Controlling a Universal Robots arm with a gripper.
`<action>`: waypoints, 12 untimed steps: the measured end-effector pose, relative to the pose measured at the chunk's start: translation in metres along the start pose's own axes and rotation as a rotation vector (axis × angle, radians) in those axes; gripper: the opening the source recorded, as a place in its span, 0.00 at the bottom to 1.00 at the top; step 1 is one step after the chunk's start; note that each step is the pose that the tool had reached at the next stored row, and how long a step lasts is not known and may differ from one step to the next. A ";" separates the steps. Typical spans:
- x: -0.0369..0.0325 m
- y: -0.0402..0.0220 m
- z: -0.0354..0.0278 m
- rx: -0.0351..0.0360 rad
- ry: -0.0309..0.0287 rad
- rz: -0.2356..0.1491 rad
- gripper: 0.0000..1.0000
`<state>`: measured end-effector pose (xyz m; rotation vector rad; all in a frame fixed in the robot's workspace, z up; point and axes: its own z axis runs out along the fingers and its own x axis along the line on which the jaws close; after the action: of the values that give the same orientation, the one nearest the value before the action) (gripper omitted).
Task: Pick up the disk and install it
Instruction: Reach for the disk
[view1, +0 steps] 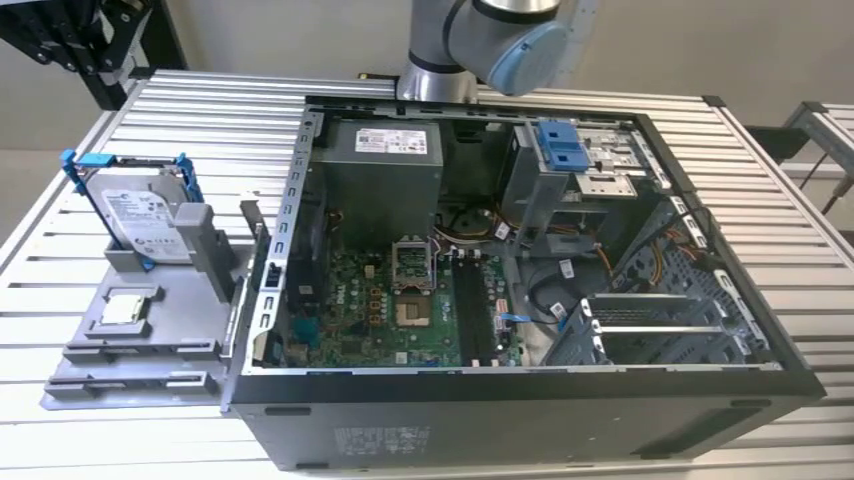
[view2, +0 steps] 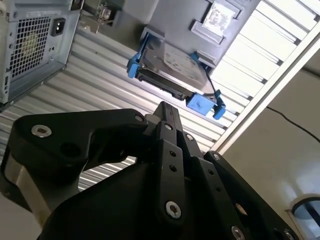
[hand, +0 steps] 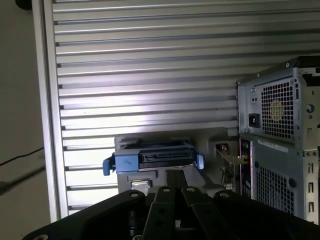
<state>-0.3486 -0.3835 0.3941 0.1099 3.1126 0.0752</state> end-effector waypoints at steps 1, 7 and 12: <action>0.0030 0.0002 0.0001 0.0001 0.0004 0.000 0.00; 0.0141 0.0010 0.0014 0.0032 0.0170 -0.005 0.00; 0.0263 0.0006 0.0025 0.0030 0.0184 -0.015 0.00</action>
<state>-0.3747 -0.3809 0.3910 0.0864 3.1316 0.0716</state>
